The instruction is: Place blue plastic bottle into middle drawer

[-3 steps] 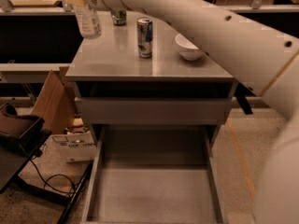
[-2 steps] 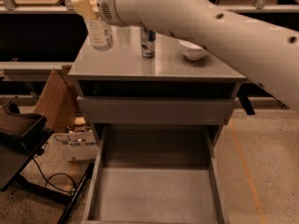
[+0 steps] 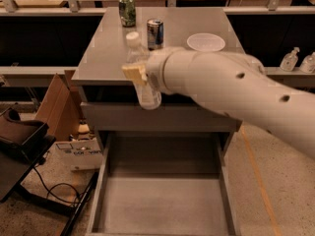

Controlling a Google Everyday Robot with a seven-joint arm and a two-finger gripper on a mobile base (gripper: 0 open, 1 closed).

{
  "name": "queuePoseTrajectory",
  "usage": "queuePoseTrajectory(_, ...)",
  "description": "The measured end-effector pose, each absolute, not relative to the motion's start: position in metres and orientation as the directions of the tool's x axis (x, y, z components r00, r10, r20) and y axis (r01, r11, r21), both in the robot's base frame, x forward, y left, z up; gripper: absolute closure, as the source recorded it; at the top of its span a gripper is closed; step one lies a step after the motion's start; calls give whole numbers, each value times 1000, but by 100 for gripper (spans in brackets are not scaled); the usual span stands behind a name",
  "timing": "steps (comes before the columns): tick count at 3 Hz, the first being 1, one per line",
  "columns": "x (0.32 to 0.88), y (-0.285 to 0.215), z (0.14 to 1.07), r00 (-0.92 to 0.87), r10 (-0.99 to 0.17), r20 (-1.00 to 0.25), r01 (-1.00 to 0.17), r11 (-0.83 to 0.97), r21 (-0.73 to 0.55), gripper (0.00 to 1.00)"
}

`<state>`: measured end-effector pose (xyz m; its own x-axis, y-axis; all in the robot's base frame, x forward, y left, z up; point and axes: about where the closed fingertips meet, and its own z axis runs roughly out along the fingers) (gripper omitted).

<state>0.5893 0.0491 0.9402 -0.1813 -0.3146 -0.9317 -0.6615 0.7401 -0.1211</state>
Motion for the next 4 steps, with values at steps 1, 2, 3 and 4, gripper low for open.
queuePoseTrajectory(1,563,7,868,-298,-273,-915,-589,806,-49,100)
queuePoseTrajectory(2,549,3,836,-330,-295,-897,-590,806,-48,100)
queuePoseTrajectory(3,554,11,820,-348,-283,-894,-601,799,-18,100)
queuePoseTrajectory(4,556,14,771,-341,-259,-904,-616,787,7,100)
